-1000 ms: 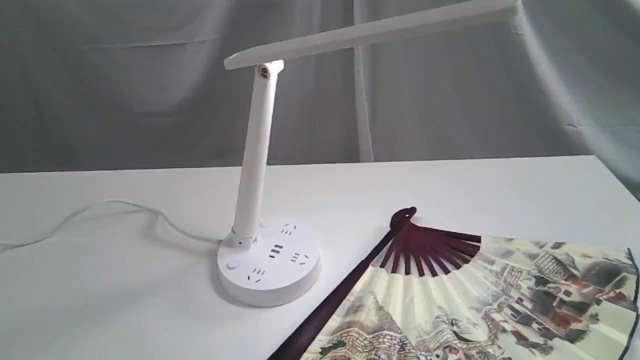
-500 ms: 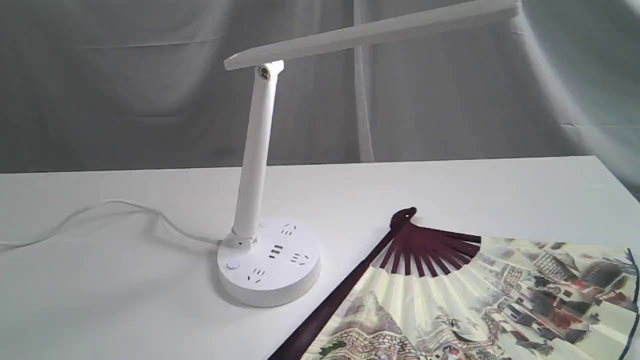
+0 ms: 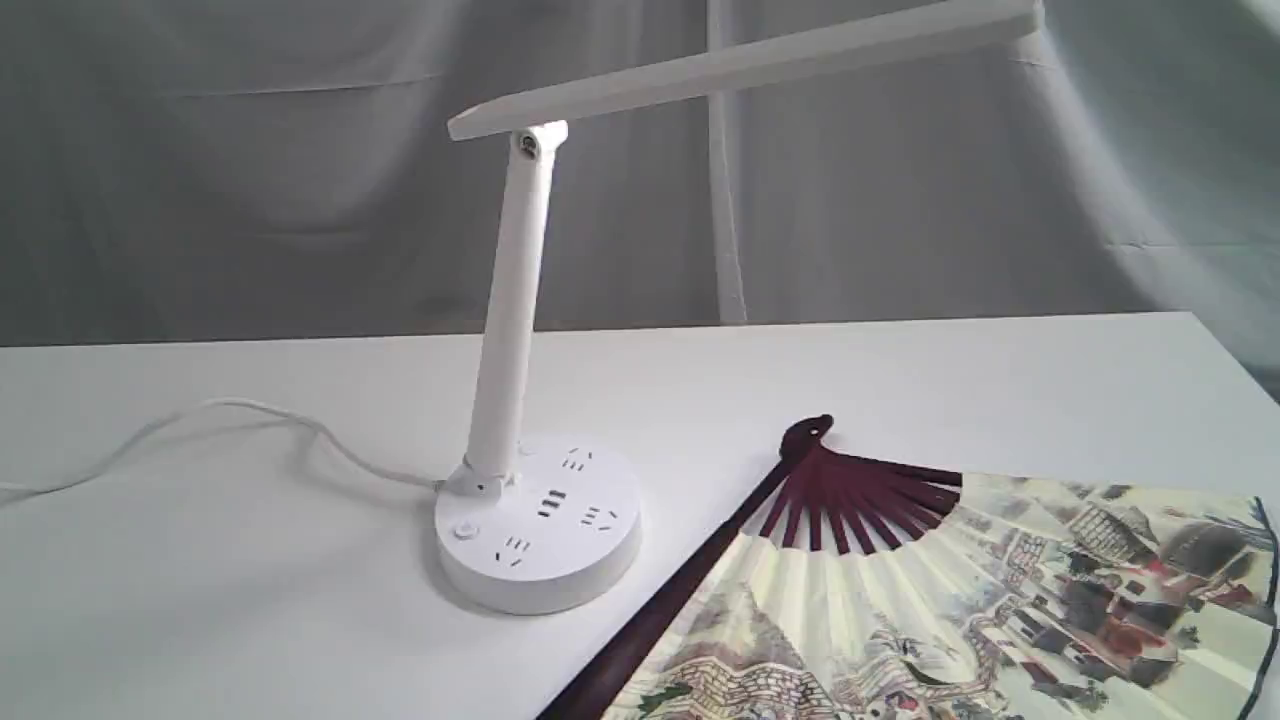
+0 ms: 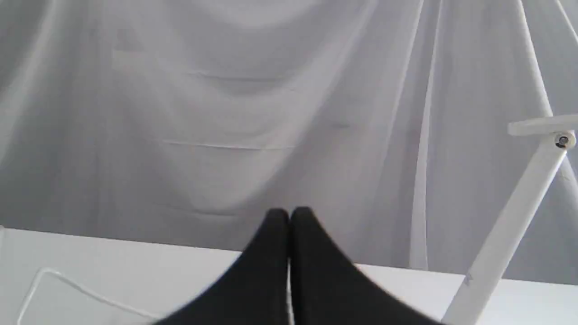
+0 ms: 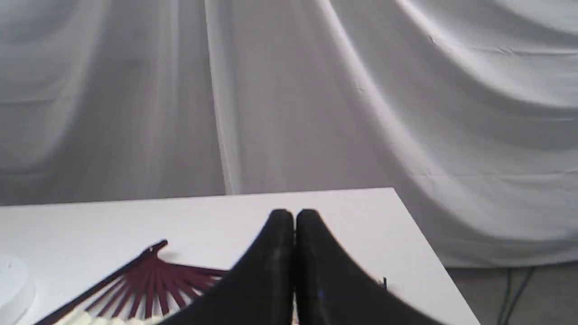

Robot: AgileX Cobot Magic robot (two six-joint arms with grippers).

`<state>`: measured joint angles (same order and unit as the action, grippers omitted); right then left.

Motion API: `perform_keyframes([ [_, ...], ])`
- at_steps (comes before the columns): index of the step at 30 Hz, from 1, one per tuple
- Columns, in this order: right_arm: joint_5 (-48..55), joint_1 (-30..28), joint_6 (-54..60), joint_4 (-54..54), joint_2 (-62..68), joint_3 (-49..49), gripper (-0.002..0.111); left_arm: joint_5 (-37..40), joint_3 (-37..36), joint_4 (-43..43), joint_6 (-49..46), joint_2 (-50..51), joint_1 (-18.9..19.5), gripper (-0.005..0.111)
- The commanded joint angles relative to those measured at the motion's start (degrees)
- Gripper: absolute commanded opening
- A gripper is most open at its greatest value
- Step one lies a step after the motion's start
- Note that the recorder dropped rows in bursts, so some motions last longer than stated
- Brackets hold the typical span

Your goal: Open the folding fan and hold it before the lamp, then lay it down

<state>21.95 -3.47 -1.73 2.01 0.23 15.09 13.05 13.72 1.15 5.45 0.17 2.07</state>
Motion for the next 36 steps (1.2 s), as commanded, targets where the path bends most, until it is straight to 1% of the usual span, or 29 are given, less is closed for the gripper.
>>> perform_keyframes([
  [1,-10.8,0.1,-0.4,-2.4,-0.2,-4.6,0.000,-6.5,-2.8,0.6,0.8,-0.2,-0.3,0.000],
  [7,-13.5,0.1,-0.4,-2.9,-0.2,-10.6,0.000,-11.7,-9.5,0.6,0.6,-0.2,-0.3,0.000],
  [10,-17.6,0.1,-0.3,-2.9,-0.2,-15.1,0.000,-13.4,-12.8,0.6,0.6,-0.2,-0.3,0.000],
  [11,-19.0,0.1,-0.3,-2.9,-0.2,-15.1,0.000,-14.2,-13.7,0.6,0.6,-0.2,-0.3,0.000],
  [12,-15.7,0.1,-0.2,-2.9,-0.2,-15.1,0.000,-14.7,-13.7,0.6,0.6,-0.2,-0.3,0.000],
  [13,-13.7,0.1,0.2,-1.6,-0.2,-15.1,0.000,-14.1,-13.7,0.6,0.6,-0.2,-0.3,0.000],
  [14,-13.7,0.1,0.2,-1.3,-0.2,-15.1,0.000,-11.2,-13.7,0.6,0.6,-0.2,-0.3,0.000],
  [19,-12.4,0.1,0.2,-1.3,-0.2,-15.1,0.000,-4.7,-13.7,-1.9,0.5,-0.2,-0.3,0.000],
  [22,-8.6,0.1,0.2,-1.4,-0.2,-15.1,0.000,-1.2,-13.7,-2.9,0.5,-0.2,-0.3,0.000],
  [36,-8.8,0.1,-0.1,-1.7,-0.2,-15.1,0.000,-2.5,-13.7,-3.4,0.3,-0.2,-0.3,0.000],
])
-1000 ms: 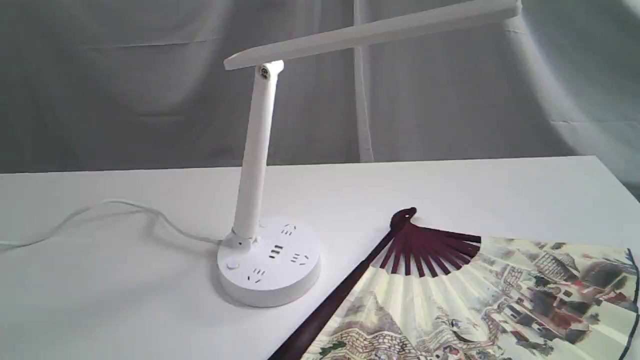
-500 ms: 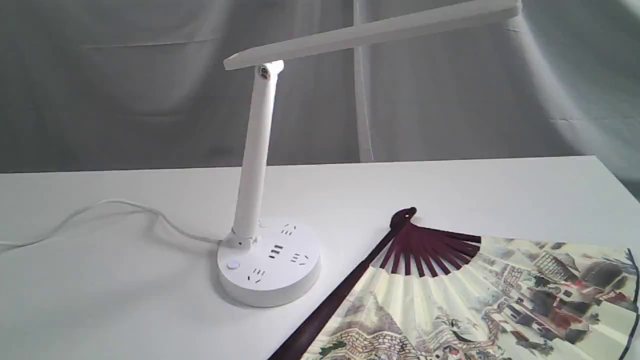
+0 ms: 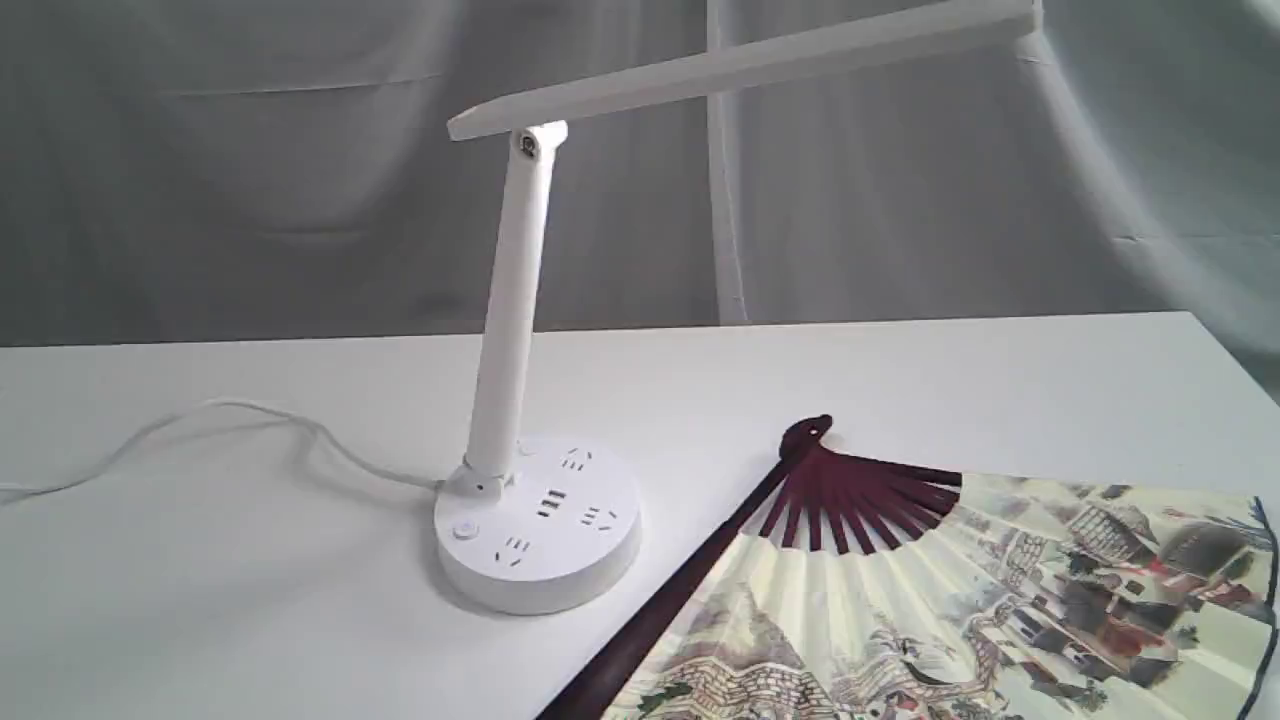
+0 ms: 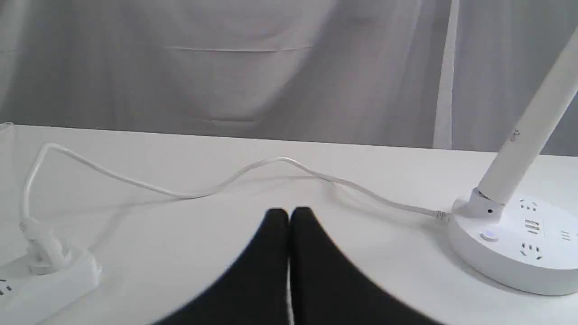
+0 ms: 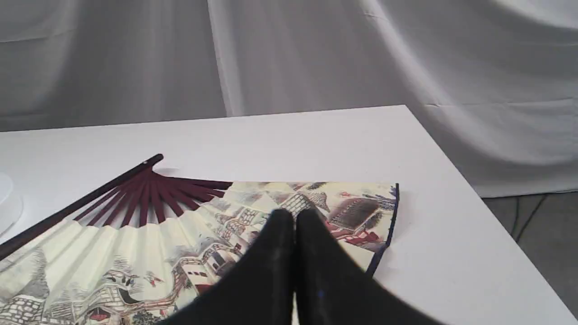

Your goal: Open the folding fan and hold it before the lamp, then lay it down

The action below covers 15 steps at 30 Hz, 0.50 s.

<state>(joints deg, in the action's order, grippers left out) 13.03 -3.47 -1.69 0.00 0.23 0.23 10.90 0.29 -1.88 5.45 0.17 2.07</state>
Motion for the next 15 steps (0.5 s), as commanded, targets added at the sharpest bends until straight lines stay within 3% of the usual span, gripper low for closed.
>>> perform_keyframes([
  [1,0.1,0.1,-0.1,0.3,-0.2,-0.2,0.000,-0.4,-0.3,-0.3,0.3,-0.2,-0.3,0.000],
  [15,0.1,0.1,0.0,-0.9,-0.2,-0.2,0.000,-0.3,-0.3,-0.3,0.1,-0.2,-0.3,0.000],
])
